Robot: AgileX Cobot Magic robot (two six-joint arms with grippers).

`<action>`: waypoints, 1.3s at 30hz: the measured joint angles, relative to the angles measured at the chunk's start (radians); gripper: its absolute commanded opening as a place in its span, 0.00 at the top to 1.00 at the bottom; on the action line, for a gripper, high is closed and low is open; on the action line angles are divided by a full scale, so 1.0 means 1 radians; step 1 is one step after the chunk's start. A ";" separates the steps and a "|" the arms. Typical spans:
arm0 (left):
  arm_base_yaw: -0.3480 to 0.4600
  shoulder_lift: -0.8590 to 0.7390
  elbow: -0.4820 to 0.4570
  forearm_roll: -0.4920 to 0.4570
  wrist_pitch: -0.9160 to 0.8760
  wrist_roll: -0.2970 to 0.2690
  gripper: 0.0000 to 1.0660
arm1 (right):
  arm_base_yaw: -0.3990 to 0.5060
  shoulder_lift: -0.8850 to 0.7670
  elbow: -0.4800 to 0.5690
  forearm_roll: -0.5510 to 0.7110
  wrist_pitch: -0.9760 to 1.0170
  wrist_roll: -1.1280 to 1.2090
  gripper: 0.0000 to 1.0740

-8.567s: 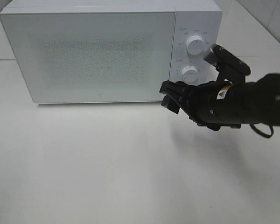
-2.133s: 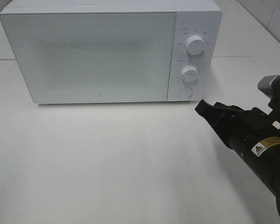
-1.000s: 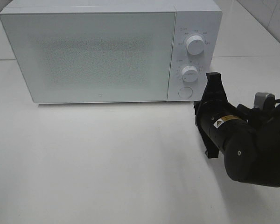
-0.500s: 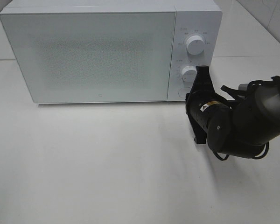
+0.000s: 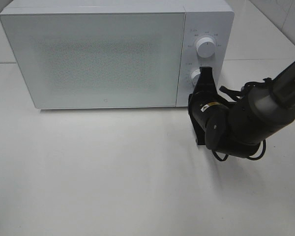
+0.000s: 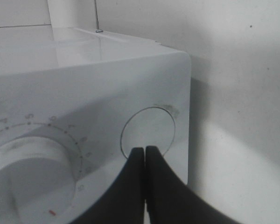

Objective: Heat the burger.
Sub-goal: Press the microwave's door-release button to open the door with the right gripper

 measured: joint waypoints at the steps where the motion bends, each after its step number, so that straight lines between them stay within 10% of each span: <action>1: 0.000 0.000 0.000 0.000 0.000 0.000 0.21 | 0.000 0.009 -0.010 0.013 0.000 0.000 1.00; 39: 0.000 0.000 0.000 0.001 0.000 0.000 0.21 | 0.012 0.061 -0.122 0.183 0.006 -0.059 1.00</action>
